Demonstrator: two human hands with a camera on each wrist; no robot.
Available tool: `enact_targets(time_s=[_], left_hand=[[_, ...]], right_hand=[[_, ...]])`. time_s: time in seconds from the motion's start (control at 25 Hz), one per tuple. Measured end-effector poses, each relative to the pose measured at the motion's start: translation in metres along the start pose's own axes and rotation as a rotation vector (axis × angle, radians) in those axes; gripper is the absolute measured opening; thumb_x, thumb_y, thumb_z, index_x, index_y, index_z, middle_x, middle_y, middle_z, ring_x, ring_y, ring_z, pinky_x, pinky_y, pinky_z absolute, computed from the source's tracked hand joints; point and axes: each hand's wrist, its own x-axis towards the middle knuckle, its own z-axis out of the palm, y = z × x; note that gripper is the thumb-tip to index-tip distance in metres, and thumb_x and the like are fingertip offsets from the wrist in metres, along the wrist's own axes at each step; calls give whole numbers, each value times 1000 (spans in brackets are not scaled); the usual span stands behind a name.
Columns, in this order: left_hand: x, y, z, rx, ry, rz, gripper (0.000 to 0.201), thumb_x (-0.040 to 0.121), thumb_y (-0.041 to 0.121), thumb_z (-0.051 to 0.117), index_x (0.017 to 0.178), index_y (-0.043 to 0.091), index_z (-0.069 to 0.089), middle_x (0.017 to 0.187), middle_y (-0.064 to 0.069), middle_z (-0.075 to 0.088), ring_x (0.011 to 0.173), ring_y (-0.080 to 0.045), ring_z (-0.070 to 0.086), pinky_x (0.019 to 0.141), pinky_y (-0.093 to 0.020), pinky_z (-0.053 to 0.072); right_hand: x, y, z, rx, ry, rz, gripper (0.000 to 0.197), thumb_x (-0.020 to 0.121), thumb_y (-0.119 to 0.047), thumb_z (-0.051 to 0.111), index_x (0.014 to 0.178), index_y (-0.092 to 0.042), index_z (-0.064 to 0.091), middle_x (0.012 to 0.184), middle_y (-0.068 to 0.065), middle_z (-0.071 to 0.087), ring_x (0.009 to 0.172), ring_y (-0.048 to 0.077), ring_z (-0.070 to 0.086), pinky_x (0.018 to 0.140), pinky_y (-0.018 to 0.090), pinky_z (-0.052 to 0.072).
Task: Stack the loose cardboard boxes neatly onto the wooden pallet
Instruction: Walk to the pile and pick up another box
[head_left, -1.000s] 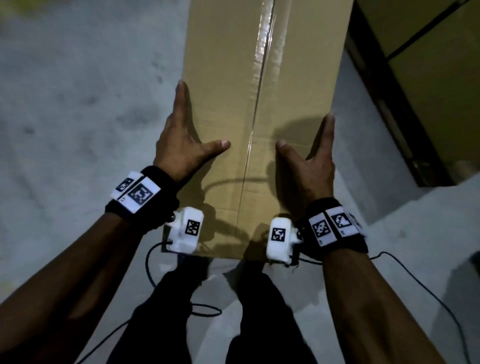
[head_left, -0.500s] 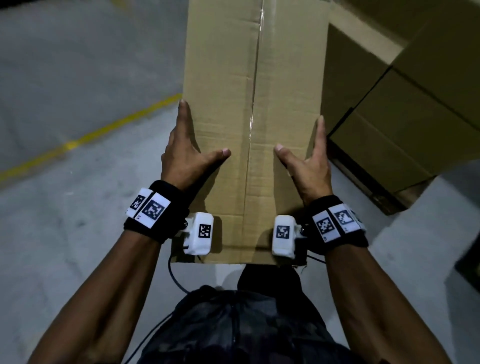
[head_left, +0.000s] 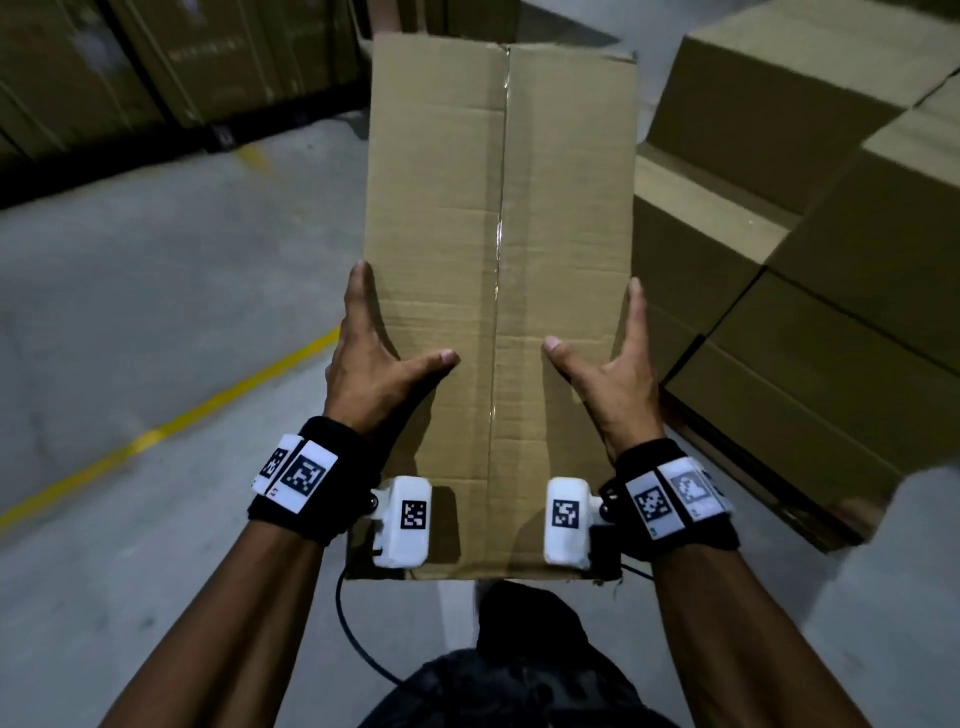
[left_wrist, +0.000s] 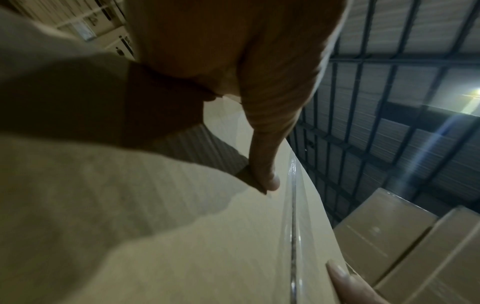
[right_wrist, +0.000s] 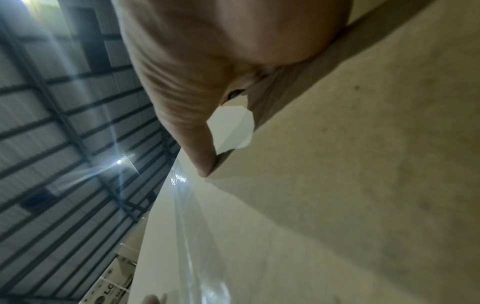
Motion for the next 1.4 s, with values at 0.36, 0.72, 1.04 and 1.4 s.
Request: enact_targets(time_s=[0.36,0.72,1.04,1.4], left_hand=[[205,21,18,98,79,-32,119,62,38,91,148,54,10,153,5,38,132,-25,45,110,-45,39],[459,-10,14,129,-96,-8,119,58,41,92,142,61,10,148,-2,46,128,-35,48,105,-55,43],[660,29,37,64,-327,73,114,58,32,93,140,61,19,132,4,54,116,-28,55,101,-50,48],[879,38,149,79,-573,160,120,43,51,88,142,55,21,132,5,52,121,-29,53,104,-52,46]], right_hand=[[207,-26,78,22,-93,28,121,60,-50,89,154,-49,13,155,-8,41,135,13,46,115,48,40],[374,-33,213,33,87,135,120,50,-57,85,149,-51,17,140,-9,52,124,17,54,103,51,50],[505,-72,276,96,362,235,114,70,-32,88,155,-40,13,144,-1,47,125,20,50,108,52,45],[700,-52,302,-9,538,366,114,73,-38,85,157,-39,9,160,2,32,136,27,43,110,45,40]])
